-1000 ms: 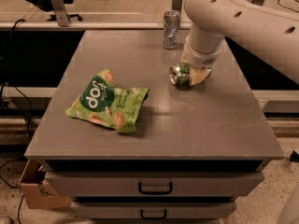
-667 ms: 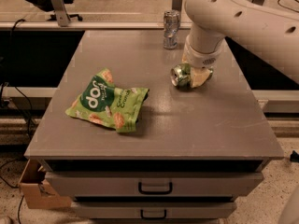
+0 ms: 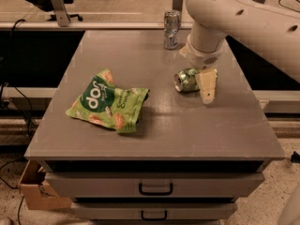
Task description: Knock green can over
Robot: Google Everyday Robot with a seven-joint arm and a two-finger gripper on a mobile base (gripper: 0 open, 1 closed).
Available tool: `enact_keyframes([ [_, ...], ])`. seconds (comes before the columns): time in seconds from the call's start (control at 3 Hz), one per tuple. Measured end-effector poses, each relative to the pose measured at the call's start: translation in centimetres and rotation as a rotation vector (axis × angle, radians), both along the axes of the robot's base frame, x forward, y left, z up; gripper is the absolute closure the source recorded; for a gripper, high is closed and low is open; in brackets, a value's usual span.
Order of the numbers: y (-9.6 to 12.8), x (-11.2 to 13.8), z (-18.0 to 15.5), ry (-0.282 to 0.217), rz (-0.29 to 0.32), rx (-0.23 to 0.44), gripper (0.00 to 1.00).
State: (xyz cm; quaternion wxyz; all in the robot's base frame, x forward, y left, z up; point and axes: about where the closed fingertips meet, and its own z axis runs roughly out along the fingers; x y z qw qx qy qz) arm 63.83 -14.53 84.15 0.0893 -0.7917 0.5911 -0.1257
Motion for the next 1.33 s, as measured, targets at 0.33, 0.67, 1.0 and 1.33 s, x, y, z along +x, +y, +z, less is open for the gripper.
enact_keyframes([
  [0.33,0.0,0.0,0.0,0.0,0.0,0.0,0.0],
  [0.67,-1.4,-0.6,1.3,0.003,-0.014,0.072,0.0],
  [1.0,-4.2,-1.8,3.7,-0.013,-0.05,0.157,0.0],
  [1.33,-6.6,-3.3,5.8,-0.044,-0.088,0.219,0.0],
])
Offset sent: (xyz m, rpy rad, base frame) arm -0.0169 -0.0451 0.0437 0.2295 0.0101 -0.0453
